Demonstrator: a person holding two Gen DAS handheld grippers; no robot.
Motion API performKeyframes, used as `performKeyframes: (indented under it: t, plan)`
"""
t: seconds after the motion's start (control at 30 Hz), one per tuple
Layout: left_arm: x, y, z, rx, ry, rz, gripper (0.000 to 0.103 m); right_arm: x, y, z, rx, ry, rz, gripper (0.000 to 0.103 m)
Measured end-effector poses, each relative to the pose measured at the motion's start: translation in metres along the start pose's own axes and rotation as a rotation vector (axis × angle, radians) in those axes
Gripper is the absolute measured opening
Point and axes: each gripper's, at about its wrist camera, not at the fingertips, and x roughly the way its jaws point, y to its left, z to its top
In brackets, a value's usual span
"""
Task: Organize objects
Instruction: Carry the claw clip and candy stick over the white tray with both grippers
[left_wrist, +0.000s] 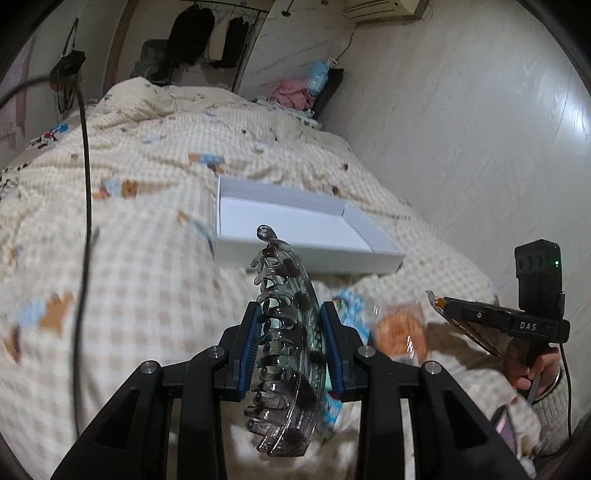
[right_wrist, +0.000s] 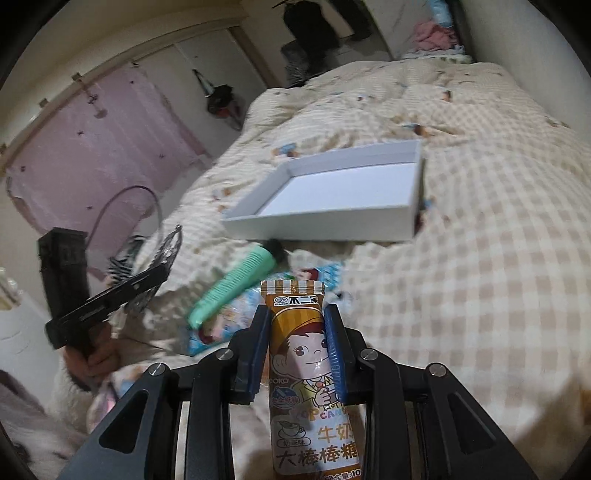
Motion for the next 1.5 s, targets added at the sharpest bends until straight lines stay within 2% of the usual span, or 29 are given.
performKeyframes:
  t: [0.07, 0.1, 0.17, 0.23, 0.3, 0.4, 0.43, 0.5, 0.6, 0.77, 0.83, 0.97, 1.07, 1.2, 1.3, 1.37, 1.5]
  plan:
    - [-0.003, -0.004, 0.02, 0.031, -0.022, 0.047, 0.035, -0.007, 0.003, 0.018, -0.026, -0.026, 0.031, 0.031]
    - [-0.005, -0.009, 0.034, 0.068, -0.038, 0.104, 0.035, -0.009, 0.004, 0.027, -0.04, -0.041, 0.037, 0.031]
    - [-0.011, -0.021, 0.058, 0.142, -0.114, 0.177, 0.035, -0.014, 0.008, 0.053, -0.076, -0.081, 0.044, 0.031]
    - [-0.015, -0.032, 0.082, 0.193, -0.189, 0.151, 0.035, -0.01, 0.014, 0.078, -0.13, -0.085, 0.071, 0.031]
    - [-0.009, -0.036, 0.107, 0.199, -0.255, 0.13, 0.035, 0.0, 0.019, 0.097, -0.192, -0.091, 0.074, 0.031]
    - [0.022, -0.034, 0.139, 0.181, -0.291, 0.139, 0.035, 0.023, 0.019, 0.122, -0.235, -0.126, 0.064, 0.031]
    - [0.035, -0.033, 0.147, 0.171, -0.278, 0.151, 0.035, 0.034, 0.016, 0.129, -0.235, -0.147, 0.071, 0.031]
    - [0.067, -0.029, 0.158, 0.131, -0.205, 0.162, 0.035, 0.052, 0.006, 0.138, -0.218, -0.174, 0.065, 0.031]
    - [0.113, -0.018, 0.163, 0.102, -0.139, 0.114, 0.035, 0.071, -0.013, 0.148, -0.176, -0.206, 0.042, 0.031]
    - [0.163, 0.008, 0.156, 0.09, -0.119, 0.141, 0.035, 0.09, -0.055, 0.153, -0.04, -0.341, 0.006, 0.031]
    - [0.172, 0.019, 0.145, 0.077, -0.121, 0.145, 0.035, 0.097, -0.07, 0.148, 0.026, -0.368, -0.008, 0.031]
    - [0.187, 0.03, 0.126, 0.069, -0.037, 0.215, 0.035, 0.114, -0.083, 0.134, 0.08, -0.308, -0.102, 0.031]
    - [0.191, 0.022, 0.115, 0.125, -0.01, 0.25, 0.035, 0.121, -0.081, 0.132, 0.082, -0.277, -0.132, 0.031]
    - [0.205, 0.008, 0.1, 0.226, 0.026, 0.365, 0.035, 0.118, -0.078, 0.123, 0.08, -0.266, -0.194, 0.031]
    - [0.217, 0.008, 0.093, 0.26, 0.067, 0.389, 0.035, 0.125, -0.086, 0.115, 0.126, -0.227, -0.221, 0.031]
    - [0.218, 0.009, 0.094, 0.261, 0.07, 0.392, 0.035, 0.122, -0.089, 0.11, 0.147, -0.233, -0.246, 0.031]
    - [0.216, 0.017, 0.096, 0.213, 0.077, 0.391, 0.035, 0.122, -0.095, 0.109, 0.171, -0.221, -0.27, 0.031]
